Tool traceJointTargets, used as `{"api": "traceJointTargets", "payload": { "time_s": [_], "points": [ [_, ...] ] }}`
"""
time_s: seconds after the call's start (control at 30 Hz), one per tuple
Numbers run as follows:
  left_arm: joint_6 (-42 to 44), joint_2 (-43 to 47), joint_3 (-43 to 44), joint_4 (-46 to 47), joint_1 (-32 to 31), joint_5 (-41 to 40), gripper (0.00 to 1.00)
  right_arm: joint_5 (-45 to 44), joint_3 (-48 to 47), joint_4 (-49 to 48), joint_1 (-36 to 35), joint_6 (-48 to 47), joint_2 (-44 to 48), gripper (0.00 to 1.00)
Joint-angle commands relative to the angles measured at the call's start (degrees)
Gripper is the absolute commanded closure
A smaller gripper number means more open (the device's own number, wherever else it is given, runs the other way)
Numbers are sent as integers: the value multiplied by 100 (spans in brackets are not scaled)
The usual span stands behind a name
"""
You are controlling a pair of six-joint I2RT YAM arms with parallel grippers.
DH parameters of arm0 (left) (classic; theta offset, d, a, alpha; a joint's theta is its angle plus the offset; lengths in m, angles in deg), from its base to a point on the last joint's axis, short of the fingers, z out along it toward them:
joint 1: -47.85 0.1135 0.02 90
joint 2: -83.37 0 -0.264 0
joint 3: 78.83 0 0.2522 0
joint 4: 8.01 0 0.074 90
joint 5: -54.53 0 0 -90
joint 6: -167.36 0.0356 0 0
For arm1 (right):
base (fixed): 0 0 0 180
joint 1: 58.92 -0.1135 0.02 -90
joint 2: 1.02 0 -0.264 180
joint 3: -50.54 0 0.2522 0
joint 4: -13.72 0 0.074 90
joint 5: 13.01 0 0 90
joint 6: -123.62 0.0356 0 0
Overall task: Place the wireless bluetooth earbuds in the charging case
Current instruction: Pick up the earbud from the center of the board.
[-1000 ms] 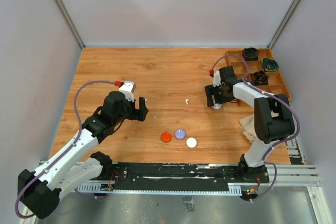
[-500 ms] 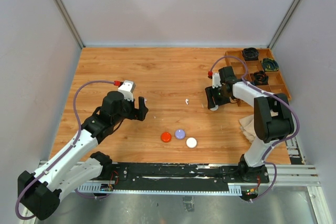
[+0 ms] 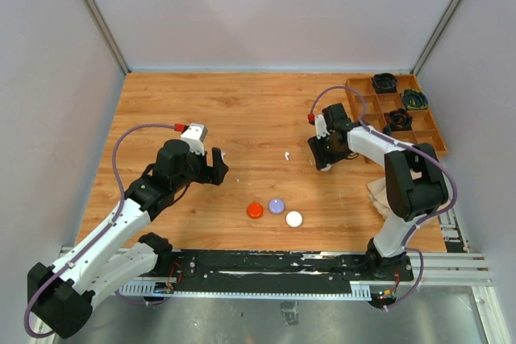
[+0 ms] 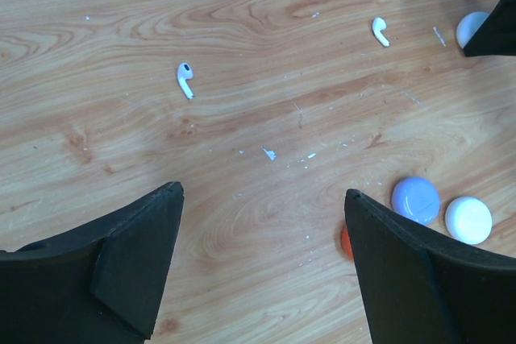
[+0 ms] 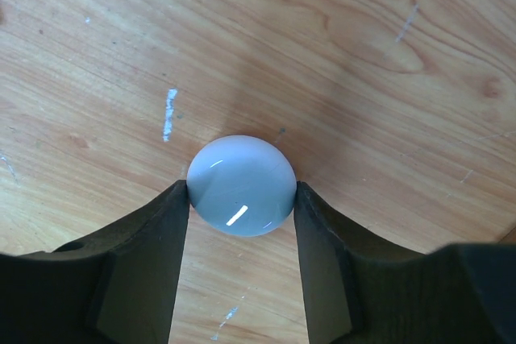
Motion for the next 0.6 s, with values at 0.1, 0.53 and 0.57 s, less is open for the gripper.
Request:
{"api": "traceJointTargets", "payload": {
  "time_s": [0.1,0.53,0.57],
  "points": [
    [-934,98,-145,642,49,451,16,-77,-37,209,-438,191,270,59],
    [-1954,88,-475,1959,49,1156,19,71,644,-864,-1527,1113,1984,59],
    [-2036,82,-513,2076,49,1229,20,77,716,-1007,-1623,1186,2105,59]
  ]
}}
